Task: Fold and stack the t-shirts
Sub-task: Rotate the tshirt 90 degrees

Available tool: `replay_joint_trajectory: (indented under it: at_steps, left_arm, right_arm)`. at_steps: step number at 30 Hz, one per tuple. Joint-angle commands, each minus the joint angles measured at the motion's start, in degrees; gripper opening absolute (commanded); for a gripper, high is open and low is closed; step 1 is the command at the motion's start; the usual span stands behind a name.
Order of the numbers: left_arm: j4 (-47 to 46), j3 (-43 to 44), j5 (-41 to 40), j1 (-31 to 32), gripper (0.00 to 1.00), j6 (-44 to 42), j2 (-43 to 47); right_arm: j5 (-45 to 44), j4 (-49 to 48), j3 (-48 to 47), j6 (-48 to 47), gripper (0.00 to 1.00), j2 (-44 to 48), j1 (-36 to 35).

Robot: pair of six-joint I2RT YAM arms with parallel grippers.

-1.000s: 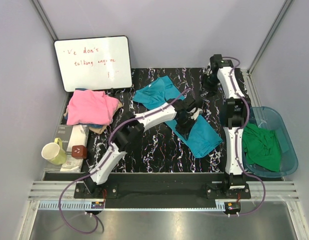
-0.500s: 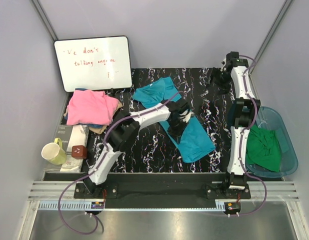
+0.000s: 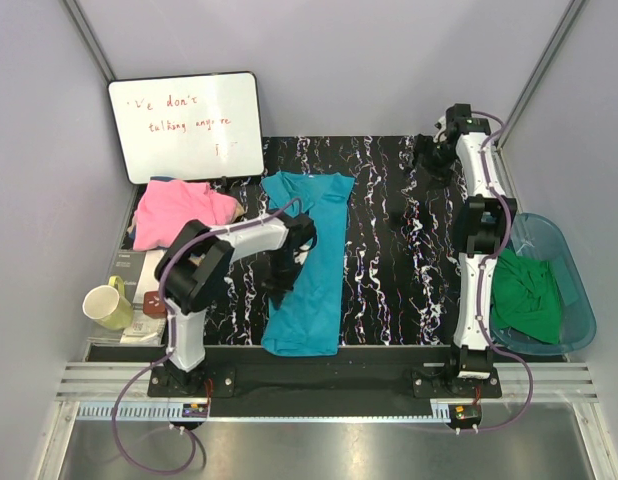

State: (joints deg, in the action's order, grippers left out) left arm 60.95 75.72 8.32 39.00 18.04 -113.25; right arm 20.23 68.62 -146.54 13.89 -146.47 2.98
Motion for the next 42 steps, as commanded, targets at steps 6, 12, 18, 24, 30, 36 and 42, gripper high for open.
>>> replay_joint_trajectory:
  at_steps: [6, 12, 18, 24, 30, 36, 42]
  left_arm:
    - [2.51, 1.43, -11.91, 0.72, 0.0, 1.99, 13.67]
    - [2.07, 13.2, -18.51, -1.38, 0.75, 3.58, 14.38]
    - [0.84, 22.08, -14.23, -9.11, 0.99, 4.19, 10.69]
    - [-2.49, 26.84, -8.68, -17.46, 0.99, 5.42, 5.33]
    - [-4.35, 34.75, -4.37, -20.02, 0.99, 5.95, -6.0]
    - [-4.43, 39.06, -1.55, -20.11, 0.99, 7.01, -10.76]
    - [-4.35, 37.05, -0.94, -20.11, 0.99, 6.04, -9.01]
  right_arm:
    - [1.56, -2.69, -5.5, 0.43, 0.91, -1.78, -12.55]
    - [4.47, -10.96, -7.62, 5.09, 0.89, -6.44, -17.57]
    - [3.68, -12.28, -8.68, 5.71, 0.88, -9.79, -18.45]
    - [2.62, -12.81, -6.39, 5.27, 0.88, -10.06, -18.8]
    - [3.24, -15.35, -6.21, 6.76, 0.85, -11.99, -19.68]
    - [5.43, -16.5, -5.34, 7.73, 0.42, -13.31, -19.86]
    - [-0.25, -16.94, -3.05, 5.36, 0.05, -9.8, -19.95]
